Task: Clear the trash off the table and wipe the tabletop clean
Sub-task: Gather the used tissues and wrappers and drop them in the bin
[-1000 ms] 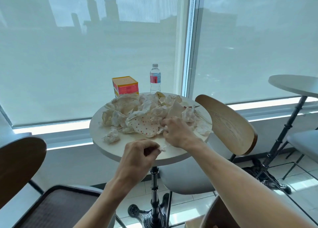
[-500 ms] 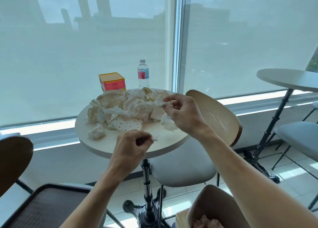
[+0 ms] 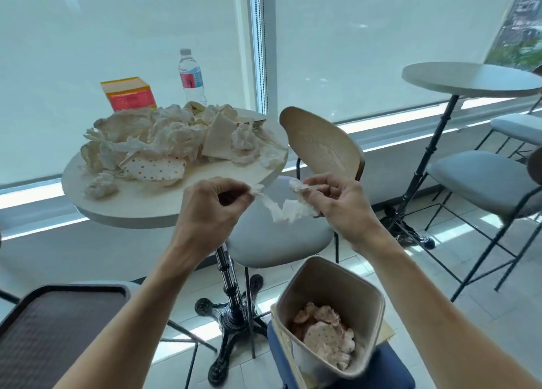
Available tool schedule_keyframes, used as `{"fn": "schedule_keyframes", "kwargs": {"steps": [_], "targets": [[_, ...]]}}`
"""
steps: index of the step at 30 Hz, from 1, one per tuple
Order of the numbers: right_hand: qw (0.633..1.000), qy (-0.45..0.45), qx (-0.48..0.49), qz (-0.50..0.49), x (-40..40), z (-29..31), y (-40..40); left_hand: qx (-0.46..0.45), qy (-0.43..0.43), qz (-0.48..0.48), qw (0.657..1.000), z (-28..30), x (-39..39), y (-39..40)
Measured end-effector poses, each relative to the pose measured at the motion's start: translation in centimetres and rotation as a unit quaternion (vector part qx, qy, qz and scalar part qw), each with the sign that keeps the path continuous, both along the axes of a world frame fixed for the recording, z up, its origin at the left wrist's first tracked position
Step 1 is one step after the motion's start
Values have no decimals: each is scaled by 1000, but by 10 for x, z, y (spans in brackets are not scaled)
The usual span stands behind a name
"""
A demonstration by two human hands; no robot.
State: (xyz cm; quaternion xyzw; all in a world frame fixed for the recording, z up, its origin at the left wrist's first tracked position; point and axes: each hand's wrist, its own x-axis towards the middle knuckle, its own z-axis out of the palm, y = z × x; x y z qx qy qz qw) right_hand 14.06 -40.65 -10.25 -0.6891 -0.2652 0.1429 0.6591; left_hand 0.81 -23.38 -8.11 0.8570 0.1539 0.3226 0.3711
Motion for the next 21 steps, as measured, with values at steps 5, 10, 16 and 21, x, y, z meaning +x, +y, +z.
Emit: {"fn": "schedule_keyframes", "kwargs": {"steps": [5, 10, 16, 21], "targets": [[997, 55, -50, -16, 7, -58, -31, -16, 12, -17, 1000, -14, 8, -34], [983, 51, -175, -19, 3, -119, -48, -40, 54, -46, 997, -43, 18, -65], [950, 47, -310, 10, 4, -157, -65, -69, 136, -57, 987, -91, 25, -96], [959, 64, -274, -16, 17, -148, -73, -58, 194, -36, 979, -132, 28, -116]]}}
